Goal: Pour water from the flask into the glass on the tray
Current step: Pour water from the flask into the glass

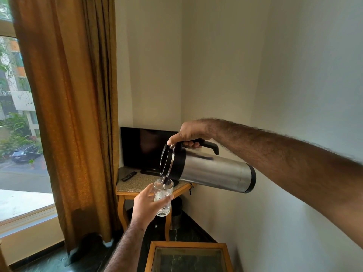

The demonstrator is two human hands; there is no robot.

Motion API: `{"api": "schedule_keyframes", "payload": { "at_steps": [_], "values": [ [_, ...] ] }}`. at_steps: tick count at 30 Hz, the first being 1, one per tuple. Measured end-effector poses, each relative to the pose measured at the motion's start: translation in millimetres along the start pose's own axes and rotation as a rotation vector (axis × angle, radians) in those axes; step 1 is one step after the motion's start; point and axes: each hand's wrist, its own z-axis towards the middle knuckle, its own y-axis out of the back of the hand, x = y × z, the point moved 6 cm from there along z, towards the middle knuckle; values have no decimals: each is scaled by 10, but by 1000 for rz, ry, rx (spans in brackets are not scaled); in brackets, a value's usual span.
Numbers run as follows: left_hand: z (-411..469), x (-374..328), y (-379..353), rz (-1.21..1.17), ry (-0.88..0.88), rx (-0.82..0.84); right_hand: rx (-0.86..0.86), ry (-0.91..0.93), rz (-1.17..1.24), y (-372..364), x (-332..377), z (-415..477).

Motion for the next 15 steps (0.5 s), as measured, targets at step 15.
{"api": "schedule_keyframes", "payload": {
  "at_steps": [15],
  "values": [
    [-37, 49, -16, 7, 8, -8, -4, -28, -37, -38, 42, 66]
  ]
}}
